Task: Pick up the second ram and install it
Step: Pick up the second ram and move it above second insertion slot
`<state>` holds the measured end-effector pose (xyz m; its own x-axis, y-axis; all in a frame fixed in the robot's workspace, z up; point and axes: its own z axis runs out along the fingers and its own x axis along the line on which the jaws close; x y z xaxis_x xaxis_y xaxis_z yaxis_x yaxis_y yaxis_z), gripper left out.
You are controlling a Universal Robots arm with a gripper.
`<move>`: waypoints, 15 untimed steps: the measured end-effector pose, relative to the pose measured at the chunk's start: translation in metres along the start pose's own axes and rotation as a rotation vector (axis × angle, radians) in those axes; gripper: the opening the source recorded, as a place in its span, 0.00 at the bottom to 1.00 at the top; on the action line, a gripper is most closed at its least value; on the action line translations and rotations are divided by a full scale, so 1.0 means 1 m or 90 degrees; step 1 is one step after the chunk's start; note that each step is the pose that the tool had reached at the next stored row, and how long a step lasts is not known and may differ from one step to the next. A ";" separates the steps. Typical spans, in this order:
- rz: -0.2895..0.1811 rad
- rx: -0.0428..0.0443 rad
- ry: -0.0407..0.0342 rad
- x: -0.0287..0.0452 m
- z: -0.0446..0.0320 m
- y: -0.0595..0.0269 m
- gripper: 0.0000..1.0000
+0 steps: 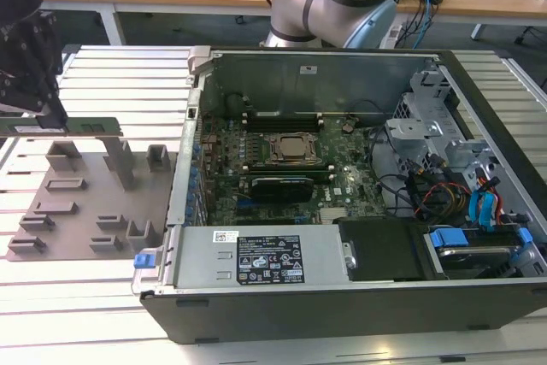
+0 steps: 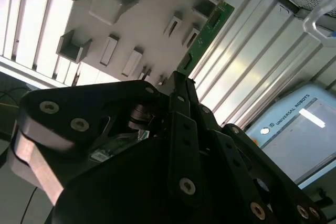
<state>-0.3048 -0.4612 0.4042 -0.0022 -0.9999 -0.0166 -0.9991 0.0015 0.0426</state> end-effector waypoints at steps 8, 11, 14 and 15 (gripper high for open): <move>0.000 -0.0006 0.0001 -0.0001 -0.0013 -0.0294 0.13; 0.000 -0.0008 0.0000 0.0000 -0.0017 -0.0400 0.13; 0.000 -0.0013 0.0001 -0.0001 -0.0022 -0.0510 0.13; 0.000 -0.0014 0.0001 -0.0001 -0.0024 -0.0557 0.13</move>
<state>-0.2490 -0.4613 0.4042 -0.0022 -0.9999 -0.0165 -0.9990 0.0014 0.0448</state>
